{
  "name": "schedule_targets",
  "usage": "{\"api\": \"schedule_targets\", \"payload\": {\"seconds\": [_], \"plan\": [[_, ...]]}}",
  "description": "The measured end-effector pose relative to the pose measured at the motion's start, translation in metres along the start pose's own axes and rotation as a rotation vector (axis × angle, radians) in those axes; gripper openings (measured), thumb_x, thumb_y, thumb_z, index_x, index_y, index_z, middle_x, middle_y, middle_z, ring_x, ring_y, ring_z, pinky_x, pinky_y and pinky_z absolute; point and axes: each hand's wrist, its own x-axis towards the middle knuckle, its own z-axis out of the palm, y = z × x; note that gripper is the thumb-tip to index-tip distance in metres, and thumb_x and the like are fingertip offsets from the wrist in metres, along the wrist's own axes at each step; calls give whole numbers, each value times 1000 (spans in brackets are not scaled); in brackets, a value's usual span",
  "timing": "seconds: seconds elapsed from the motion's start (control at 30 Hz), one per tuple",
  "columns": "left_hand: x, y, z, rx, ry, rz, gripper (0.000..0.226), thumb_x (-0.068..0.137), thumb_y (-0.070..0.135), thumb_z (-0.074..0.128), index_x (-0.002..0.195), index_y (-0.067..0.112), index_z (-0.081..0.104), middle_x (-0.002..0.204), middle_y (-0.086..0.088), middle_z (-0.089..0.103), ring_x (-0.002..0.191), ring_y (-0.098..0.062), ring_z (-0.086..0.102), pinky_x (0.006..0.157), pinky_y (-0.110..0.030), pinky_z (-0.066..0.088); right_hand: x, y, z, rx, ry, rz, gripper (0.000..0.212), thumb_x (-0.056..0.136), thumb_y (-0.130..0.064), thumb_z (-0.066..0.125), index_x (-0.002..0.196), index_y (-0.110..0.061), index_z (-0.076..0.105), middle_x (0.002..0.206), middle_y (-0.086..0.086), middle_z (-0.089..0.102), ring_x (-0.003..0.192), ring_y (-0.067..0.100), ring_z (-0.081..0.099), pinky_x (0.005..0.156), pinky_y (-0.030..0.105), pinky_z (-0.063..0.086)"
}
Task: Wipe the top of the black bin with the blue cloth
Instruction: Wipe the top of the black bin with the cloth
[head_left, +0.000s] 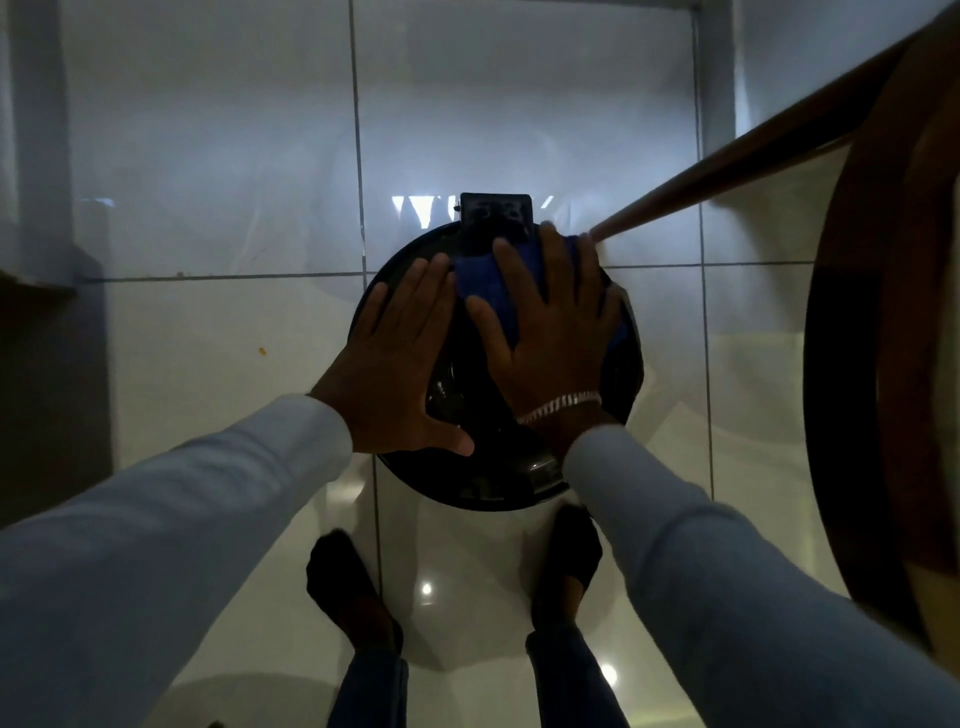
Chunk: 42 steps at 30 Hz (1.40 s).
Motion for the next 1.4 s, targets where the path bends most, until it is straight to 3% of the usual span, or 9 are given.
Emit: {"api": "schedule_targets", "payload": {"seconds": [0.3, 0.53, 0.73, 0.8, 0.9, 1.0, 1.1, 1.27, 1.4], "plan": [[-1, -2, 0, 11, 8, 17, 141, 53, 85, 59, 148, 14, -18, 160, -7, -22, 147, -24, -24, 121, -47, -9, -82, 26, -4, 53, 39, 187, 65, 87, -57, 45, 144, -30, 31, 158, 15, 19, 143, 45, 16, 110, 61, 26], [-1, -3, 3, 19, 49, 35, 137, 56, 88, 52, 148, 13, -18, 161, -8, -20, 147, -25, -22, 122, -48, -7, -92, -32, 18, 170, 243, 647, 63, 89, -52, 43, 145, -27, 30, 159, 13, 18, 143, 42, 18, 111, 58, 26], [0, -6, 5, 4, 47, 65, 139, 54, 91, 47, 149, 10, -14, 161, -11, -17, 148, -27, -19, 122, -50, -6, -139, -24, 25, 66, 95, 277, 60, 90, -54, 37, 143, -27, 28, 156, 18, 18, 144, 46, 11, 112, 65, 23], [1, -7, 6, -6, 48, 76, 142, 51, 92, 49, 148, 11, -16, 161, -11, -19, 148, -27, -21, 121, -49, -8, -130, -15, 20, 70, 97, 273, 59, 89, -52, 41, 142, -27, 28, 156, 19, 19, 143, 46, 13, 113, 63, 23], [2, -8, 9, -12, 64, 74, 136, 57, 88, 49, 149, 11, -15, 161, -11, -18, 148, -27, -20, 121, -49, -7, -97, -39, 20, 150, 204, 607, 61, 89, -52, 45, 145, -29, 31, 159, 14, 16, 144, 45, 12, 114, 60, 18], [1, -5, 10, -51, 140, 57, 104, 79, 70, 39, 150, 10, -8, 162, -12, -9, 149, -26, -13, 123, -51, 1, -75, -71, 20, 234, 160, 820, 69, 88, -57, 46, 147, -37, 16, 162, 2, 0, 147, 39, -4, 115, 65, 8], [-1, -5, 7, -72, 163, 70, 91, 88, 57, 39, 150, 8, -5, 162, -13, -7, 149, -26, -12, 123, -51, 4, -81, -82, 8, 381, 56, 714, 66, 90, -53, 47, 146, -39, 16, 162, -2, -3, 147, 36, -10, 116, 62, 2], [-18, -4, -17, -287, 18, 67, 133, 66, 59, 75, 145, 13, -22, 157, -4, -26, 146, -20, -25, 123, -42, -8, -74, -39, -39, 533, 180, 433, 49, 92, -33, 35, 141, -24, 37, 155, 4, 32, 146, 26, 19, 120, 53, 18], [-37, 51, -17, -471, 438, 74, 103, 74, 40, 58, 150, 6, -2, 162, -11, 2, 151, -22, -4, 125, -42, 2, -25, 22, -46, 400, 31, 146, 41, 99, -17, 36, 140, -14, 38, 154, 11, 32, 147, 28, 18, 120, 47, 21]]}}
